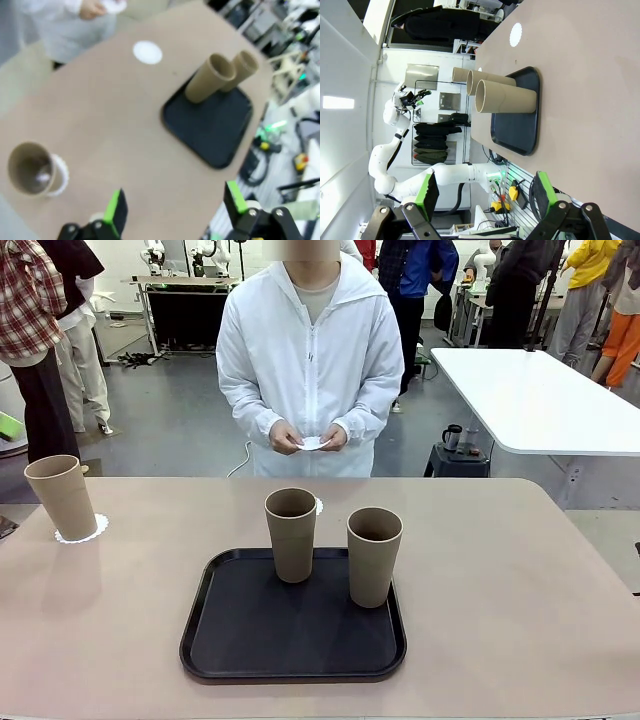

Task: Place coasters on the table and set cups on them.
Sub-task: Take one Reusable plastic cup from the Flat Tray and place it on a coaster set by the human.

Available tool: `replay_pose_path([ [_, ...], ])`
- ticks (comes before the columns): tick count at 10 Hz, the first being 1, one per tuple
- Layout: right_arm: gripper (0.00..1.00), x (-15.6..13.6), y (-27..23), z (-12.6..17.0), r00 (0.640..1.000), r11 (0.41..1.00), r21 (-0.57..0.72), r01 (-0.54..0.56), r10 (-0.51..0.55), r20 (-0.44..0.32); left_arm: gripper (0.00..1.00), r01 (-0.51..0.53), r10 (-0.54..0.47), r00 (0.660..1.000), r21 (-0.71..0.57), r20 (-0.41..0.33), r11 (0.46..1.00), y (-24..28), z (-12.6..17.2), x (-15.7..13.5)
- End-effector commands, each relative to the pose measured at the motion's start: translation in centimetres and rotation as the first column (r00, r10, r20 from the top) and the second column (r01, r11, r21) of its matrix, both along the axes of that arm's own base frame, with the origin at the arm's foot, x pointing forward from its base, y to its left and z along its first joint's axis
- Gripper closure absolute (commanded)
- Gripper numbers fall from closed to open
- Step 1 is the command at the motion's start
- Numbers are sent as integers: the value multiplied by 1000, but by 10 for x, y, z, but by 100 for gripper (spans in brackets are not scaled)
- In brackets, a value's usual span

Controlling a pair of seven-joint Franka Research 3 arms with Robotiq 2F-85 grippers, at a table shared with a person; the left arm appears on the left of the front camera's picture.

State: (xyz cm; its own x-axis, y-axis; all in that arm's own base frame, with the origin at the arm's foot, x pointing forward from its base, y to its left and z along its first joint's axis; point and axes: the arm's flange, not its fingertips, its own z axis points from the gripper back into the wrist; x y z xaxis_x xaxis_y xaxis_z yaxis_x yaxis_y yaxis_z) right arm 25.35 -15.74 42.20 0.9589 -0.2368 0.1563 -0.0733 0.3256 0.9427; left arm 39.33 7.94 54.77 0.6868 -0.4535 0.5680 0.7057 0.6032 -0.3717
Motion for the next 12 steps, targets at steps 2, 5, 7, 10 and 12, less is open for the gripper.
replay_pose_path([
  [2,0,0,0,1,1000,1000,14,0,0,5,0,15,-20,999,154,34,988,-39,-36,16],
  [5,0,0,0,1,1000,1000,14,0,0,5,0,25,-43,997,261,63,965,-66,-67,31],
  [7,0,0,0,1,1000,1000,14,0,0,5,0,91,-125,988,308,91,947,-92,-92,35],
  [10,0,0,0,1,1000,1000,14,0,0,5,0,171,-190,981,309,34,936,-118,-116,33],
  [12,0,0,0,1,1000,1000,14,0,0,5,0,154,-161,987,259,7,954,-116,-116,32],
])
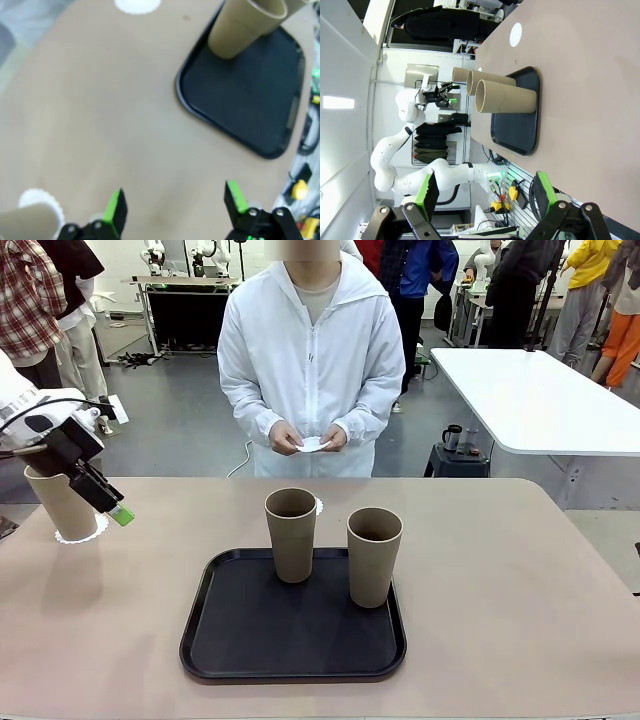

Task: Place coasters on the table and set cups on them.
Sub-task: Take one Reusable plastic cup from the Flat Tray and place it on a coaster set by the human.

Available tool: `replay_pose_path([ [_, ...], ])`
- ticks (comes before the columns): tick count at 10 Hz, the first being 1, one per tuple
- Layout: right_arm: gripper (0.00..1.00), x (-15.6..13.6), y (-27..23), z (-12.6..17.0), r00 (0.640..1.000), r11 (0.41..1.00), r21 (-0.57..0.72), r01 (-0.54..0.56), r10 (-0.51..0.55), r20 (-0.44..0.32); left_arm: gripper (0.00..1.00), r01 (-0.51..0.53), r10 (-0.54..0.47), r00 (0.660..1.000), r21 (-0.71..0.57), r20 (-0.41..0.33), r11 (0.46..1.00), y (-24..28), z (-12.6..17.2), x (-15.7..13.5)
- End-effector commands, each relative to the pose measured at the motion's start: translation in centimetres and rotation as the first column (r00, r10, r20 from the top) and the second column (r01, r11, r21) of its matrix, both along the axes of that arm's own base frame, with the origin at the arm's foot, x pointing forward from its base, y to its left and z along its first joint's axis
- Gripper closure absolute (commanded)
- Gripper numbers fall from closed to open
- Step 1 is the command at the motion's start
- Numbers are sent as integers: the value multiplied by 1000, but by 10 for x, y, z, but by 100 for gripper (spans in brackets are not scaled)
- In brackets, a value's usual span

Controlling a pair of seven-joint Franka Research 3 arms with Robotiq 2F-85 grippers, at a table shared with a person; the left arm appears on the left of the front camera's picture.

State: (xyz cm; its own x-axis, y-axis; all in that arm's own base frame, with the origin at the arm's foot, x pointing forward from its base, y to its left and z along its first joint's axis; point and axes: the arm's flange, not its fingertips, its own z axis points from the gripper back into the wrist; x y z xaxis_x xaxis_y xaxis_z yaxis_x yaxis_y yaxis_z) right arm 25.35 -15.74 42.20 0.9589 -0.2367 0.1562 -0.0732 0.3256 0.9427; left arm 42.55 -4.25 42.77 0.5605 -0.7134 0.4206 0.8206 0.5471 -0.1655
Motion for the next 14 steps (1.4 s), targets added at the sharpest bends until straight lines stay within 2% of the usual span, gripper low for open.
replay_pose_path([
  [1,0,0,0,1,1000,1000,14,0,0,5,0,-83,65,990,-144,-126,986,15,7,-12],
  [2,0,0,0,1,1000,1000,14,0,0,5,0,0,0,1000,0,0,1000,0,0,0],
  [6,0,0,0,1,1000,1000,14,0,0,5,0,0,0,1000,0,0,1000,0,0,0],
  [7,0,0,0,1,1000,1000,14,0,0,5,0,-10,9,1000,-22,-18,1000,2,2,-1],
  [8,0,0,0,1,1000,1000,14,0,0,5,0,62,-65,997,-84,-33,995,-11,-10,13],
  [9,0,0,0,1,1000,1000,14,0,0,5,0,105,-104,994,-126,15,986,-27,-15,27],
  [11,0,0,0,1,1000,1000,14,0,0,5,0,183,-160,981,-241,111,953,-58,-34,28],
  [13,0,0,0,1,1000,1000,14,0,0,5,0,416,-332,900,-326,284,849,-75,-42,32],
  [14,0,0,0,1,1000,1000,14,0,0,5,0,520,-397,841,-346,367,781,-83,-51,26],
])
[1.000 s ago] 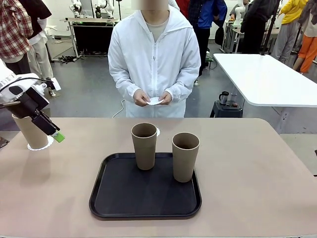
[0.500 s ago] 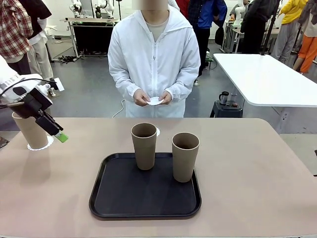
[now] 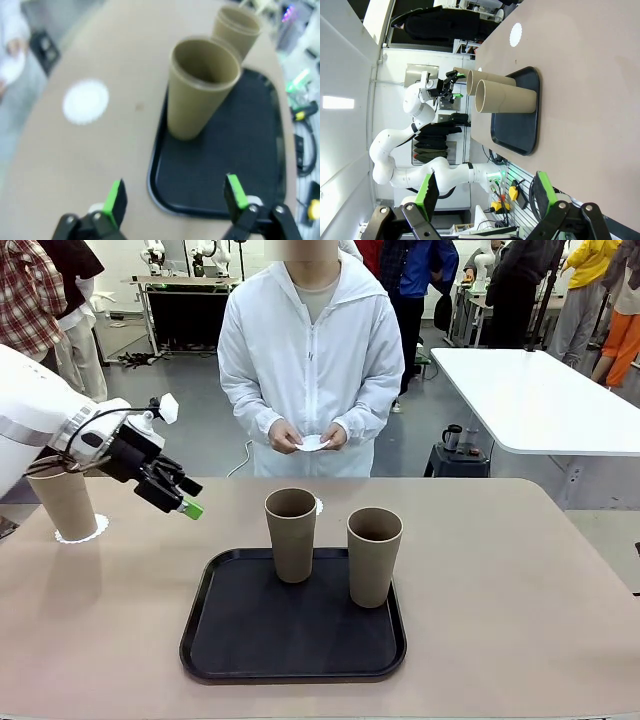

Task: Place coasters on the table and set cups on them.
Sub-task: Take one Reusable plastic cup from the Flat Tray and place it on a coaster set by the human.

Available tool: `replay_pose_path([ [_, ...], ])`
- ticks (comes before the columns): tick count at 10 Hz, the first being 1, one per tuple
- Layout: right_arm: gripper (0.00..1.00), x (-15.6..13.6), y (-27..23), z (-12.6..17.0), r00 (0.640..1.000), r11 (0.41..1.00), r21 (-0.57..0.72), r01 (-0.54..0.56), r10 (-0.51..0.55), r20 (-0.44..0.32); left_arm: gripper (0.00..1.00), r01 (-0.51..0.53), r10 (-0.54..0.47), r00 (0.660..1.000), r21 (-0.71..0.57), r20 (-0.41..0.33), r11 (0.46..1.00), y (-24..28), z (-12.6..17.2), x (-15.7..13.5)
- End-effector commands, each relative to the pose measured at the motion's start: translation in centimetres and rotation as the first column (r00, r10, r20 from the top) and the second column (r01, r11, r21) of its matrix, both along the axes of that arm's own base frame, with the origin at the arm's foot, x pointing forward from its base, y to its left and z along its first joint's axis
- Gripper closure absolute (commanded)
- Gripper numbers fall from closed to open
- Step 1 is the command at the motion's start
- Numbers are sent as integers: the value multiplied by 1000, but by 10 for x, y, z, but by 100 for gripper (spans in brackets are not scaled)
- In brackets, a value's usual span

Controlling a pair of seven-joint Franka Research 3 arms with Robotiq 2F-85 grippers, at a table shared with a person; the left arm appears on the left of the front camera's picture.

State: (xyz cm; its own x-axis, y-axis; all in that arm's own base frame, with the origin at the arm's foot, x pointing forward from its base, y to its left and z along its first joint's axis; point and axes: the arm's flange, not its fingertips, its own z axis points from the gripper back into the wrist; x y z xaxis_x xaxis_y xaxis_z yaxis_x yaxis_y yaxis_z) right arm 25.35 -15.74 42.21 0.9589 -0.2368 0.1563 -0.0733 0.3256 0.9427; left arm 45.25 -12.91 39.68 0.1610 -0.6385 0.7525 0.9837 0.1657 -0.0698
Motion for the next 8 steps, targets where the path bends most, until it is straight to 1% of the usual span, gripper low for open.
replay_pose_path([
  [1,0,0,0,1,1000,1000,14,0,0,5,0,235,-222,970,-133,103,963,-2,-21,3],
  [2,0,0,0,1,1000,1000,14,0,0,5,0,295,-267,947,-159,177,942,-6,-29,0],
  [4,0,0,0,1,1000,1000,14,0,0,5,0,306,-268,943,-200,199,931,-20,-37,4],
  [5,0,0,0,1,1000,1000,14,0,0,5,0,285,-239,948,-225,209,932,-27,-41,1],
  [6,0,0,0,1,1000,1000,14,0,0,5,0,202,-148,963,-239,226,950,-35,-40,5],
  [7,0,0,0,1,1000,1000,14,0,0,5,0,70,-30,984,-226,178,972,-41,-41,4],
  [8,0,0,0,1,1000,1000,14,0,0,5,0,264,-226,956,-210,188,941,-27,-39,-1],
])
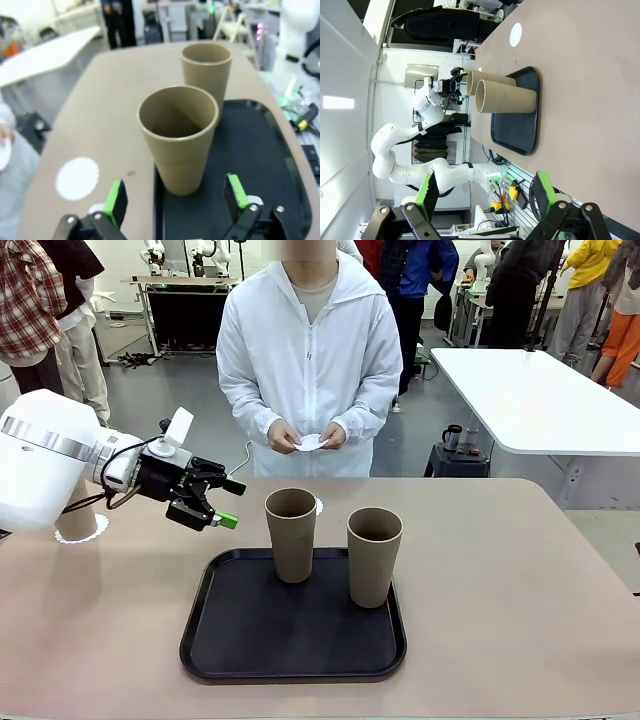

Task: Place coasters on the table and set cups on them.
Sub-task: Take one Reusable plastic cup from the Flat Tray and place it on a coaster set by the human.

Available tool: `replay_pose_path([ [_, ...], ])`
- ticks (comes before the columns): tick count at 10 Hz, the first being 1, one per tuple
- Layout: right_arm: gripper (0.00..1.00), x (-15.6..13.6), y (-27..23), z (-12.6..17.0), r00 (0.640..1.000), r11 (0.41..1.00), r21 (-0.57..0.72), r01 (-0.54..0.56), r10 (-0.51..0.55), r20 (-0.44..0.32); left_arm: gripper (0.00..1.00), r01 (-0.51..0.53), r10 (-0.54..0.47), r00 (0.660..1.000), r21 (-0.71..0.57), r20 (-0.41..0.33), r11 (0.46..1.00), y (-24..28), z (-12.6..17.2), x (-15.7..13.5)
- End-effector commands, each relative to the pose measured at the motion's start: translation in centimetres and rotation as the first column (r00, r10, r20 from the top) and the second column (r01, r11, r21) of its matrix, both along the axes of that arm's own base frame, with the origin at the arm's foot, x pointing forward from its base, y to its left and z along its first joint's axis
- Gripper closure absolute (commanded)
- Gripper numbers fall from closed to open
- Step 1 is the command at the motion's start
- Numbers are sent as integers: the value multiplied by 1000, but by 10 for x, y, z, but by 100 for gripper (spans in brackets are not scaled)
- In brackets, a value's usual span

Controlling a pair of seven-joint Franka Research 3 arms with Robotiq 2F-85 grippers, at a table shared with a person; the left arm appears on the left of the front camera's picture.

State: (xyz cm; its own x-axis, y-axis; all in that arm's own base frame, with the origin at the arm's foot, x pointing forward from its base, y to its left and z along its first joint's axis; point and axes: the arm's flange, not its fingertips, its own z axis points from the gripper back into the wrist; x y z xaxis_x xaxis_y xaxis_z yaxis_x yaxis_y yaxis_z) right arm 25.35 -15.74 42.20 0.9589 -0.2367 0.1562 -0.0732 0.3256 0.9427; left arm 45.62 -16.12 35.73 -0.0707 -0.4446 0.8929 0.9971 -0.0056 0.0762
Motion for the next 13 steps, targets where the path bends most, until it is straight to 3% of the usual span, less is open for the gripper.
replay_pose_path([
  [1,0,0,0,1,1000,1000,14,0,0,5,0,77,-77,997,13,7,997,5,1,-4],
  [5,0,0,0,1,1000,1000,14,0,0,5,0,42,-42,999,14,-4,999,-3,-5,9],
  [9,0,0,0,1,1000,1000,14,0,0,5,0,-31,31,1000,-47,-1,998,-15,-42,11],
  [13,0,0,0,1,1000,1000,14,0,0,5,0,54,-55,998,-97,-3,994,-9,-72,-7],
])
